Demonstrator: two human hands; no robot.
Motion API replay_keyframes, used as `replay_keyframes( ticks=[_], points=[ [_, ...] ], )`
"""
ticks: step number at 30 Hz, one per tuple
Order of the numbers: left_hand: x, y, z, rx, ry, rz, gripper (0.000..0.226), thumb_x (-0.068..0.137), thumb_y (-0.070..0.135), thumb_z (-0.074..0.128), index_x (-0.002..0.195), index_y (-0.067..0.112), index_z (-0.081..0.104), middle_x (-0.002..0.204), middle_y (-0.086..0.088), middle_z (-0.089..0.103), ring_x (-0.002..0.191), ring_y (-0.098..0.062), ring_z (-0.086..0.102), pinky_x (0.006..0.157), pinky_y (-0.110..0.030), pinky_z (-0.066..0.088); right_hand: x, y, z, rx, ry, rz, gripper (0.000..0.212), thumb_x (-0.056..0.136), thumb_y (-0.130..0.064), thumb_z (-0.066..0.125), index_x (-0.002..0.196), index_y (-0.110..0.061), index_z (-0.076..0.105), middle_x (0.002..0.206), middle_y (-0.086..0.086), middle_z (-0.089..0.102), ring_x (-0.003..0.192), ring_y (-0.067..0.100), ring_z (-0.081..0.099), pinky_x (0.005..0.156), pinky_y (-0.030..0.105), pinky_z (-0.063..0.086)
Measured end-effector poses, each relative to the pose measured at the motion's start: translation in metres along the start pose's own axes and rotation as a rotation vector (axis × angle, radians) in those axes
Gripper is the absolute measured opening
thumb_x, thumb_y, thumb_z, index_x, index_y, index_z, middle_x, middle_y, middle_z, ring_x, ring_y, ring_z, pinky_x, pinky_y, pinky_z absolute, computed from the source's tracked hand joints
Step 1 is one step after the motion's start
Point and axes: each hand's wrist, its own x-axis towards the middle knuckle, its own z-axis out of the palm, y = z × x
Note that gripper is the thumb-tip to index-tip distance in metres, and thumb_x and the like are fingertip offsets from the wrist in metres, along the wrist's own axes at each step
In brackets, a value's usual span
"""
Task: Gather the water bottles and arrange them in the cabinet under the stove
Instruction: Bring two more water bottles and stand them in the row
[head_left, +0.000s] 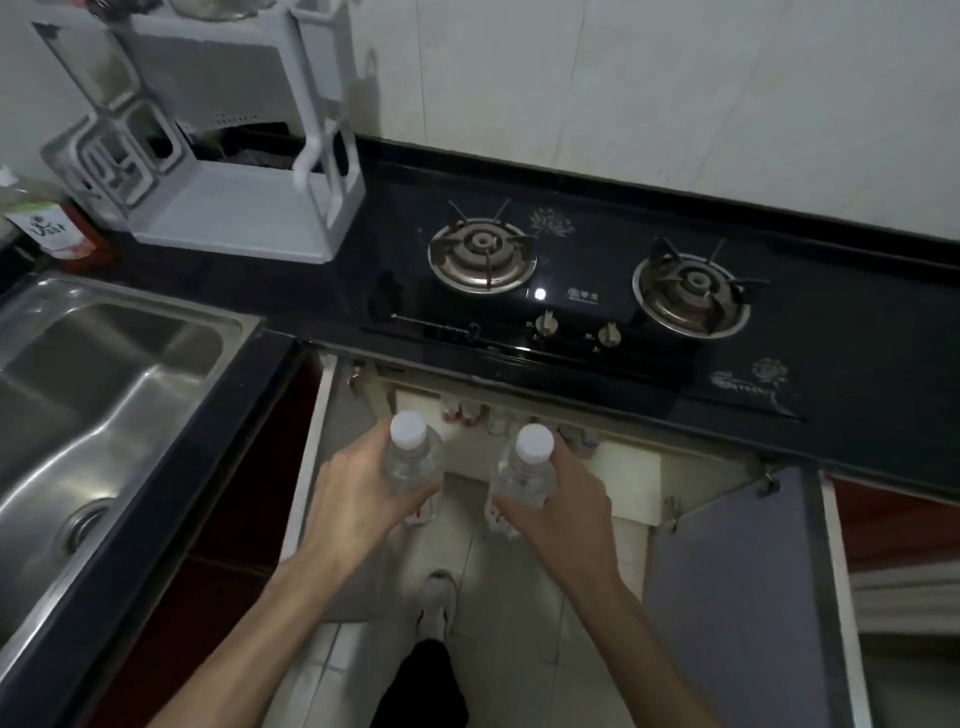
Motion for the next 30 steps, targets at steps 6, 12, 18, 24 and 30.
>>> replay_keyframes(
  ticks=[6, 12, 18, 24, 30],
  points=[
    [0.019, -0.091, 0.102, -0.034, -0.031, -0.033, 0.049, 0.072, 0.037, 0.093, 0.108, 0.044, 0.061, 0.091, 0.025, 0.069, 0.087, 0.006, 0.065, 0.067, -0.026, 0.051, 0.015, 0.114, 0.058, -0.036, -0.028, 0.077, 0.061, 0.076, -0.034, 0.086, 0.130, -0.044, 0.060, 0.109, -0.017, 0.073, 0.101, 0.007, 0.068, 0.087, 0.040, 0.059],
    [0.067, -0.219, 0.220, -0.100, -0.007, -0.058, 0.053, 0.072, 0.036, 0.096, 0.113, 0.048, 0.064, 0.094, 0.024, 0.073, 0.088, -0.004, 0.071, 0.070, -0.037, 0.059, 0.061, 0.250, 0.159, -0.028, -0.039, 0.093, 0.067, 0.075, -0.035, 0.087, 0.134, -0.044, 0.056, 0.116, -0.017, 0.073, 0.106, 0.009, 0.069, 0.089, 0.040, 0.060],
    [0.130, -0.339, 0.333, -0.101, 0.067, -0.114, 0.051, 0.071, 0.039, 0.093, 0.115, 0.043, 0.068, 0.091, 0.024, 0.069, 0.089, -0.014, 0.072, 0.077, -0.043, 0.061, 0.136, 0.365, 0.255, -0.059, -0.030, -0.002, 0.063, 0.078, -0.030, 0.088, 0.133, -0.031, 0.059, 0.122, -0.010, 0.073, 0.108, 0.018, 0.069, 0.091, 0.043, 0.058],
    [0.190, -0.419, 0.413, -0.080, 0.166, -0.045, 0.056, 0.069, 0.037, 0.095, 0.115, 0.045, 0.064, 0.093, 0.020, 0.072, 0.089, -0.018, 0.072, 0.076, -0.044, 0.060, 0.215, 0.445, 0.318, -0.114, -0.028, -0.110, 0.062, 0.079, -0.031, 0.087, 0.133, -0.032, 0.057, 0.122, -0.008, 0.074, 0.109, 0.024, 0.070, 0.091, 0.040, 0.057],
    [0.261, -0.456, 0.448, -0.060, 0.198, 0.000, 0.053, 0.068, 0.036, 0.093, 0.114, 0.040, 0.066, 0.093, 0.016, 0.073, 0.087, -0.015, 0.071, 0.071, -0.038, 0.058, 0.288, 0.480, 0.360, -0.095, -0.025, -0.158, 0.073, 0.080, -0.030, 0.090, 0.144, -0.026, 0.053, 0.129, -0.006, 0.070, 0.108, 0.014, 0.065, 0.091, 0.031, 0.050]
  ],
)
